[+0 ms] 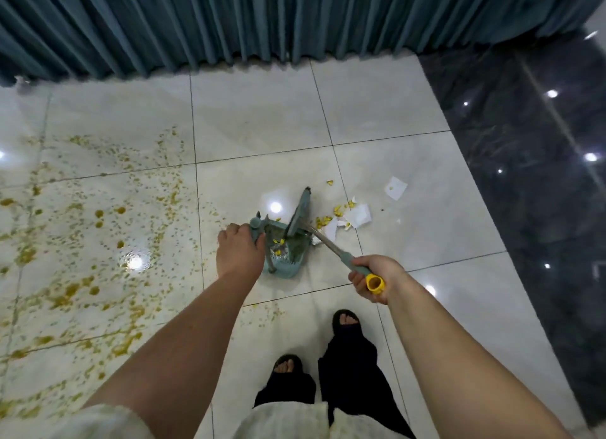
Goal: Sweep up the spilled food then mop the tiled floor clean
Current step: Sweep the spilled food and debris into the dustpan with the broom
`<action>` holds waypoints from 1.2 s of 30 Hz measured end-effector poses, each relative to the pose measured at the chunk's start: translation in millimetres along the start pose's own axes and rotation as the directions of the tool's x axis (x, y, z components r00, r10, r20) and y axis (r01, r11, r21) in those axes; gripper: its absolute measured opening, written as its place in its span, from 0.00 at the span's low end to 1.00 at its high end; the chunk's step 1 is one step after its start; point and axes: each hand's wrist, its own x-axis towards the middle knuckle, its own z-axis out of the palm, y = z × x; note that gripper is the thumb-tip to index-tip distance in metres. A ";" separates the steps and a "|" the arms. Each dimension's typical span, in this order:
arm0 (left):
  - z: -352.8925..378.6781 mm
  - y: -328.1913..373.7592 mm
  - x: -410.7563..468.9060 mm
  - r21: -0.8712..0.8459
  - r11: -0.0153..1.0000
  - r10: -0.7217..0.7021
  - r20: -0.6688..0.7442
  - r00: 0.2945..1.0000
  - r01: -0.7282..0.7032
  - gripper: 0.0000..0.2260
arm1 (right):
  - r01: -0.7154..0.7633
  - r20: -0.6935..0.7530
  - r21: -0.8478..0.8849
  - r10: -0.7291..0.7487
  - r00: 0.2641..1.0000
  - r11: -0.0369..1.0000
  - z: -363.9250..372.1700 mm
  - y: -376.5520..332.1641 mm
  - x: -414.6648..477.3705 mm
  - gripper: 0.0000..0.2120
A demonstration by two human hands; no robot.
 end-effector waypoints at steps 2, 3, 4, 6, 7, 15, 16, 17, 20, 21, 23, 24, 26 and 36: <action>-3.3 2.4 -0.5 0.098 0.995 0.027 0.021 0.999 -0.029 0.19 | 0.062 -0.004 -0.034 -0.062 0.998 0.997 0.8 0.8 -15.3 0.05; -4.4 3.5 -0.5 0.112 0.993 0.034 0.026 0.999 -0.037 0.20 | 0.098 -0.014 -0.078 -0.100 0.995 0.992 2.7 3.2 -17.3 0.04; -4.6 4.0 -0.4 0.111 0.993 0.037 0.030 0.999 -0.040 0.20 | 0.136 -0.023 -0.118 -0.140 0.990 0.984 6.2 5.6 -16.0 0.04; -3.5 3.9 -0.1 0.115 0.992 0.046 0.025 0.999 -0.049 0.20 | 0.193 -0.042 -0.162 -0.203 0.978 0.968 15.4 7.3 -5.6 0.05; -2.1 2.8 -0.1 0.130 0.990 0.052 0.011 0.999 -0.053 0.19 | 0.206 -0.046 -0.173 -0.217 0.975 0.963 21.1 6.3 1.7 0.05; 9.8 -2.6 -1.1 0.186 0.982 0.045 -0.083 0.996 -0.029 0.18 | 0.057 -0.008 -0.203 -0.060 0.998 0.978 36.3 27.9 55.6 0.04; 9.2 -3.2 -2.4 0.184 0.982 0.046 -0.081 0.996 -0.031 0.18 | 0.017 0.004 -0.205 -0.016 1.000 0.979 31.3 36.0 51.7 0.04; 8.4 -3.8 -4.1 0.180 0.983 0.051 -0.079 0.996 -0.036 0.18 | -0.015 0.013 -0.211 0.018 1.000 0.977 25.4 40.9 46.3 0.05; 6.1 -5.3 -9.5 0.157 0.987 0.053 -0.069 0.996 -0.041 0.18 | -0.042 0.028 -0.206 0.049 0.998 0.978 10.2 29.6 18.7 0.06; 5.8 -6.0 -10.9 0.151 0.988 0.052 -0.065 0.997 -0.042 0.18 | -0.027 0.031 -0.199 0.034 0.999 0.980 6.9 20.7 9.2 0.06; 4.9 -7.4 -12.6 0.159 0.986 0.061 -0.065 0.996 -0.050 0.18 | 0.037 0.026 -0.205 -0.032 0.999 0.978 2.4 5.9 -4.1 0.04; 4.6 -8.5 -13.4 0.168 0.984 0.070 -0.063 0.996 -0.058 0.17 | 0.079 0.018 -0.217 -0.077 0.997 0.973 1.6 2.8 -6.7 0.04; 4.8 -9.4 -16.4 0.195 0.977 0.103 -0.053 0.993 -0.091 0.17 | 0.161 0.006 -0.243 -0.165 0.986 0.957 2.4 2.5 -2.0 0.05; 10.3 -0.5 -16.6 0.173 0.983 0.074 -0.036 0.997 -0.067 0.17 | 0.113 -0.091 -0.211 -0.135 0.987 0.971 12.2 49.6 44.0 0.05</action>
